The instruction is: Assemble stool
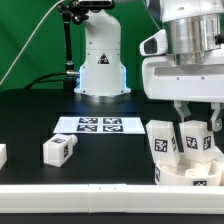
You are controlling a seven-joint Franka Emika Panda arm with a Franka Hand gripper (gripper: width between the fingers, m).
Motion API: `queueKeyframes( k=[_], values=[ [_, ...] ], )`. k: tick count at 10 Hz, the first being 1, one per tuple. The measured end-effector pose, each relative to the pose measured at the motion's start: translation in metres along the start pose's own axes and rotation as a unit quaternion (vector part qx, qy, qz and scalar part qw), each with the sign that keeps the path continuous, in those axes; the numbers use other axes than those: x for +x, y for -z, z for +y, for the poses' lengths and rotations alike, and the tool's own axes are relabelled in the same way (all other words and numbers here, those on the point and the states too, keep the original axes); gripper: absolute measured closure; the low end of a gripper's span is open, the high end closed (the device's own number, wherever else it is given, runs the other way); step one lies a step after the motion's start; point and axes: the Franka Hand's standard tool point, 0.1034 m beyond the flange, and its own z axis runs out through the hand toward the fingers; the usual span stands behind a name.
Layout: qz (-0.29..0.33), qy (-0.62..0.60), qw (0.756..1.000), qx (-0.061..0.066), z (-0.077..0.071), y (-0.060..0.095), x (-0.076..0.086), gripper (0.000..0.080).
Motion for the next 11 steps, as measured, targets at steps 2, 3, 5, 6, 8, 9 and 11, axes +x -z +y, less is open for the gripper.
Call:
queueKeyframes(
  k=[2, 3, 5, 6, 8, 9, 11],
  values=[
    [-0.012, -0.102, 0.995, 0.008, 0.0004, -0.0002, 0.0006, 0.0463],
    [-0.016, -0.150, 0.989, 0.008, 0.0006, -0.0005, 0.0000, 0.0463],
    [-0.022, -0.235, 0.972, 0.009, 0.0004, -0.0009, -0.0012, 0.0463],
    [-0.027, -0.280, 0.959, 0.010, -0.0001, -0.0013, -0.0027, 0.0463],
    [-0.031, -0.326, 0.945, 0.011, -0.0003, -0.0014, -0.0030, 0.0462],
    [-0.033, -0.339, 0.940, 0.011, -0.0002, -0.0013, -0.0022, 0.0462],
    [-0.034, -0.355, 0.934, 0.012, -0.0008, -0.0014, -0.0029, 0.0450]
  ],
)
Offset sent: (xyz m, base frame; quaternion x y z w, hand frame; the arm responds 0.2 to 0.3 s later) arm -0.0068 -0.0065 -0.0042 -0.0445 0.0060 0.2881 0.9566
